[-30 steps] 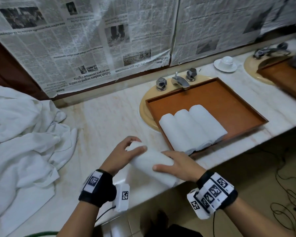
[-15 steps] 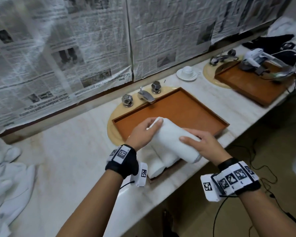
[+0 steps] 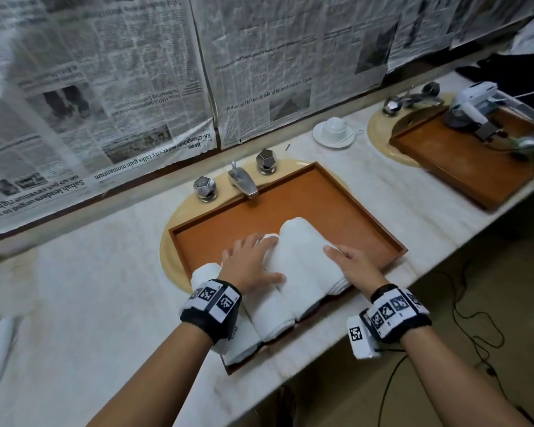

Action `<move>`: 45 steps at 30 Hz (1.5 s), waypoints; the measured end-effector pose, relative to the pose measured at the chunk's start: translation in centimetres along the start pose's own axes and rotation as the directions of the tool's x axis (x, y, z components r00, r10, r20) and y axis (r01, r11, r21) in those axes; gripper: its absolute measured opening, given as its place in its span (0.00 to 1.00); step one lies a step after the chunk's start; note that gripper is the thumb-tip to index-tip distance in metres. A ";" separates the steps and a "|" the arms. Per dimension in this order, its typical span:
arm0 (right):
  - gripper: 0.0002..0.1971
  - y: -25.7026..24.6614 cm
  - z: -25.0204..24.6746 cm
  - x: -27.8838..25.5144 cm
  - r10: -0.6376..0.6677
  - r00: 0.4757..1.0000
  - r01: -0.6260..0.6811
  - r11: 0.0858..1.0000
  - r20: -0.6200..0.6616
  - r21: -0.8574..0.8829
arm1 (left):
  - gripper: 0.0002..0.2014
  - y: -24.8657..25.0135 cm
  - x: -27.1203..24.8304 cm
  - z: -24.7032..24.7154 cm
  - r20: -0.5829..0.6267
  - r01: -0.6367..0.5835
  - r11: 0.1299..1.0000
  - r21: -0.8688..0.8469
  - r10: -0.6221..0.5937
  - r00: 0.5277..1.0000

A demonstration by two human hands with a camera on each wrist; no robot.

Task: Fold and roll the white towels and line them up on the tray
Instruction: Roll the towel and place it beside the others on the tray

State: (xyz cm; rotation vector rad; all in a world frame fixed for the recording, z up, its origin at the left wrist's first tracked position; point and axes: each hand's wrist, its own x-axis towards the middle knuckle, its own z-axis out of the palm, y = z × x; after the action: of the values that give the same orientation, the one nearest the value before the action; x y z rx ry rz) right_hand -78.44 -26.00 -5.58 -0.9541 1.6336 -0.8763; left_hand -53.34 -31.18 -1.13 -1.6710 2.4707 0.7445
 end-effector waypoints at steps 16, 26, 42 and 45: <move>0.39 0.1 1.8 -0.5 -0.219 0.962 0.271 0.689 0.164 -0.672 | 0.41 0.7 0.0 0.0 -0.010 0.053 0.999 -0.012 -0.053 0.999; 0.36 -0.3 2.3 -0.4 -0.236 0.964 0.248 0.644 0.121 -0.724 | 0.41 0.6 0.3 0.1 0.014 0.001 1.000 0.023 -0.001 1.000; 0.37 -2.7 2.4 -3.0 -0.414 0.907 0.315 0.533 0.083 -0.785 | 0.37 -0.4 -0.7 -0.7 -0.063 -0.015 0.999 -0.050 0.012 0.998; 0.37 -4.1 3.8 -3.9 -0.461 0.880 0.361 0.496 0.112 -0.789 | 0.36 -1.8 -2.0 -1.4 -0.102 0.005 0.996 -0.085 -0.014 0.995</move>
State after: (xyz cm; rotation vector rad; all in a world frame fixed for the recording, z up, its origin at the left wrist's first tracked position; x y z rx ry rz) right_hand -73.38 -24.63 -1.23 -2.0398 1.9660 -0.4543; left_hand -50.60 -30.56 0.14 -1.7922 2.5301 0.7929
